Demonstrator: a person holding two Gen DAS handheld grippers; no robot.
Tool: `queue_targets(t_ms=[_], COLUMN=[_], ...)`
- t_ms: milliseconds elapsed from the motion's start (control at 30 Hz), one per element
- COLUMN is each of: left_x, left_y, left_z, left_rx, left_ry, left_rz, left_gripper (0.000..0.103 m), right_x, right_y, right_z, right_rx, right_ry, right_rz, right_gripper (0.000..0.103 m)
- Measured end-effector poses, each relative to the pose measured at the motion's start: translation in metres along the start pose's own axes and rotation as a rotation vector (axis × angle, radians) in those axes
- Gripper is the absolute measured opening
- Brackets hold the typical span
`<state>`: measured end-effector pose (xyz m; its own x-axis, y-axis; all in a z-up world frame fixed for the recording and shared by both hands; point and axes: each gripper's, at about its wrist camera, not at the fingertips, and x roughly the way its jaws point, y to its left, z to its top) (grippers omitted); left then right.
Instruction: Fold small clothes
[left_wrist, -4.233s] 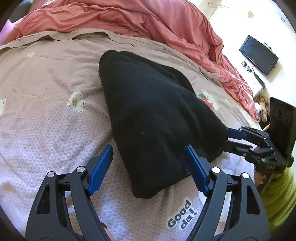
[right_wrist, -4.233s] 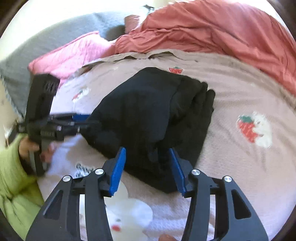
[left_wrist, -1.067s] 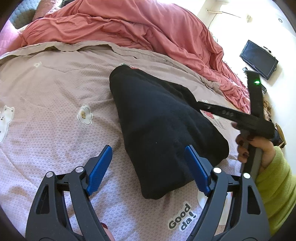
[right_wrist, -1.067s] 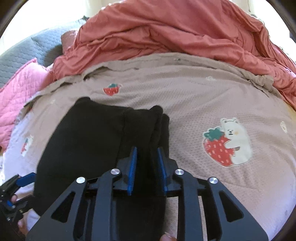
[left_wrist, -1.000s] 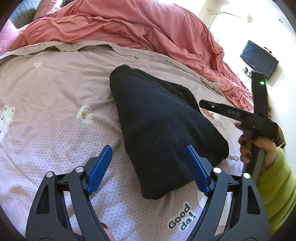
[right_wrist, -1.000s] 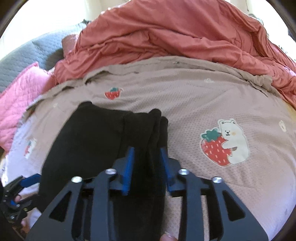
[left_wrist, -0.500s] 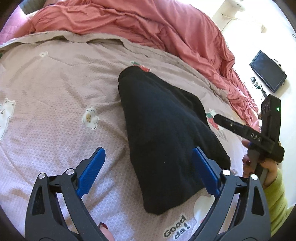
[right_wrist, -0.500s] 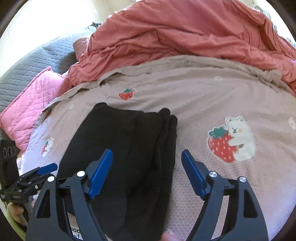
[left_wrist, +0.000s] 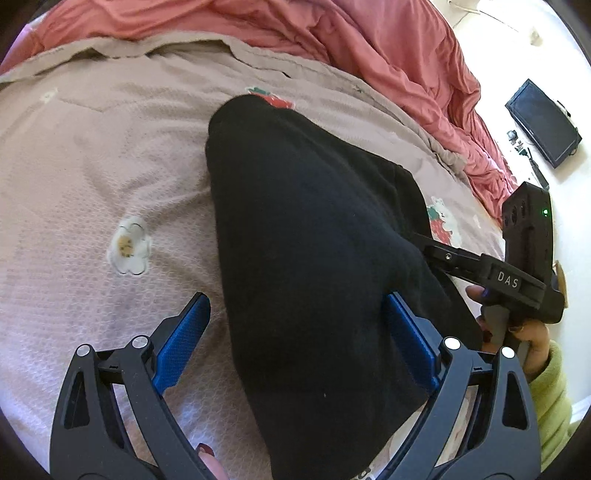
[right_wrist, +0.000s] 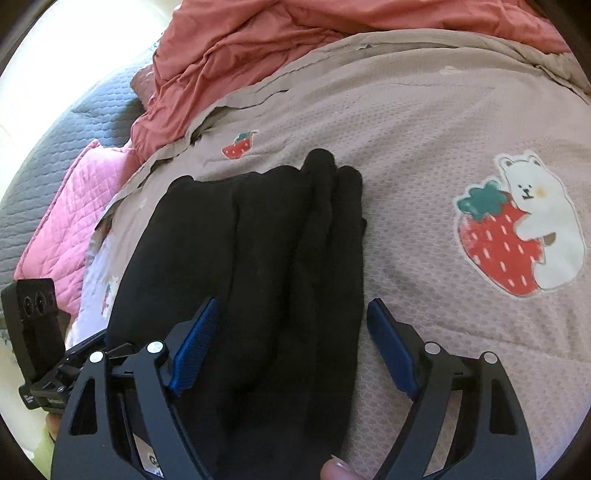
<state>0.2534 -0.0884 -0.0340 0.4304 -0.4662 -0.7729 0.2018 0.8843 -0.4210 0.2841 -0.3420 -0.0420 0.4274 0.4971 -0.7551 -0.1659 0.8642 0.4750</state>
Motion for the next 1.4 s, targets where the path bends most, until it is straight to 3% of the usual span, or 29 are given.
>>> queue_targets(t_ms=[133,333,433,833,1400], left_x=[0.007,0.008,0.001,-0.030,-0.048], left_y=[0.003,-0.006,-0.010,-0.024,-0.052], left_z=[0.002,0.001,0.000,-0.009,-0.019], left_rx=[-0.012,0.004,0.014,0.006,0.041], left_ry=[0.017,0.002,-0.008,-0.058,-0.095], left_rz=[-0.026,-0.025,-0.021,-0.045,-0.081], left_gripper=[0.088,0.070,0.065,0.062,0.061], right_x=[0.008,0.012,0.003,-0.052,-0.083], right_y=[0.007,0.015,0.020,0.049,0.051], right_z=[0.002,0.001,-0.002,-0.011,-0.025], right_rx=[-0.029,-0.067,-0.079,-0.111,-0.124], right_ry=[0.016,-0.010,-0.050,-0.153,-0.185], right_rz=[0.018,0.037,0.054,0.082,0.063], right_gripper=[0.065,0.046,0.040,0.037,0.036])
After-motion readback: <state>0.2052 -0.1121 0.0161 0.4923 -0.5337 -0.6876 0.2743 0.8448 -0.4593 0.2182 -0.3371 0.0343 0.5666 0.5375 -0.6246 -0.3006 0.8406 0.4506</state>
